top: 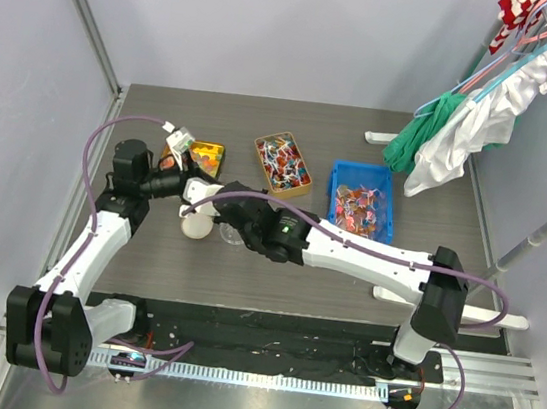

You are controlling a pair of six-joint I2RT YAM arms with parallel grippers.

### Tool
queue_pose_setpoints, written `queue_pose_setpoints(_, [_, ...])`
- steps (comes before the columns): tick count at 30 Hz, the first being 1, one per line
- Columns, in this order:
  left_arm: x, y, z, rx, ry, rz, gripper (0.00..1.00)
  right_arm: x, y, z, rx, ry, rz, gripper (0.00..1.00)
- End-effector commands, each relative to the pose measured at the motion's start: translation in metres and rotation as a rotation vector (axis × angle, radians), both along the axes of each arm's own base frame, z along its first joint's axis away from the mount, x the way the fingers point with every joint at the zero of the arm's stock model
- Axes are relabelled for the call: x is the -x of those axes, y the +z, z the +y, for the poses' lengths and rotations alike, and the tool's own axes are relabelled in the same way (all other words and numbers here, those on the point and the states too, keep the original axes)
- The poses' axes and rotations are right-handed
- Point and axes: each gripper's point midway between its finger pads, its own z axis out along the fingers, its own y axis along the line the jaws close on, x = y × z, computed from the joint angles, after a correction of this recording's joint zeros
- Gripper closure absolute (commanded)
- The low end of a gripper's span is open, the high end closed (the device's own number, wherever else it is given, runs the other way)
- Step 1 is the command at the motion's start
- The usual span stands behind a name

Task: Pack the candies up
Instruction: Pick up the spatula from the center of the board.

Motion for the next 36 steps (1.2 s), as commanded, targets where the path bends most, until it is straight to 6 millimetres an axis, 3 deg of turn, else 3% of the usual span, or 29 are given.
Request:
queue_pose_setpoints(1, [-0.003, 0.009, 0.000, -0.009, 0.000, -0.050, 0.43, 0.000, 0.019, 0.019, -0.050, 0.009, -0.041, 0.99])
queue_pose_setpoints(3, [-0.002, 0.009, -0.001, -0.009, -0.001, -0.052, 0.51, 0.001, 0.021, 0.023, -0.056, 0.014, -0.043, 0.99])
queue_pose_setpoints(10, [-0.001, 0.009, -0.001, -0.008, 0.001, -0.050, 0.99, -0.002, 0.025, 0.028, -0.058, 0.008, -0.066, 0.99])
queue_pose_setpoints(13, [-0.002, 0.009, 0.000, -0.009, 0.002, -0.052, 0.99, -0.004, 0.025, 0.027, -0.058, -0.001, -0.073, 0.98])
queue_pose_setpoints(16, [-0.001, 0.010, -0.001, -0.011, 0.001, -0.056, 1.00, -0.003, 0.027, 0.026, -0.059, 0.005, -0.071, 0.80])
queue_pose_setpoints(17, [-0.001, 0.010, 0.000, -0.015, 0.006, -0.061, 1.00, -0.001, 0.025, 0.024, -0.050, 0.011, -0.066, 0.67])
queue_pose_setpoints(20, [-0.001, 0.010, 0.001, -0.021, 0.011, -0.065, 0.99, 0.005, 0.025, 0.018, -0.047, 0.038, -0.041, 0.46])
queue_pose_setpoints(25, [-0.002, 0.015, 0.001, -0.022, 0.010, -0.071, 1.00, 0.023, 0.036, -0.001, -0.072, 0.120, 0.012, 0.39])
queue_pose_setpoints(27, [-0.001, 0.018, 0.001, -0.022, 0.007, -0.063, 1.00, 0.025, 0.029, -0.012, -0.056, 0.137, 0.036, 0.39])
queue_pose_setpoints(31, [0.010, 0.032, -0.004, 0.000, -0.067, -0.044, 1.00, 0.033, 0.034, -0.035, -0.096, 0.183, 0.082, 0.38])
queue_pose_setpoints(36, [0.015, 0.053, -0.009, 0.032, -0.145, -0.009, 1.00, 0.036, 0.030, -0.044, -0.130, 0.224, 0.126, 0.39])
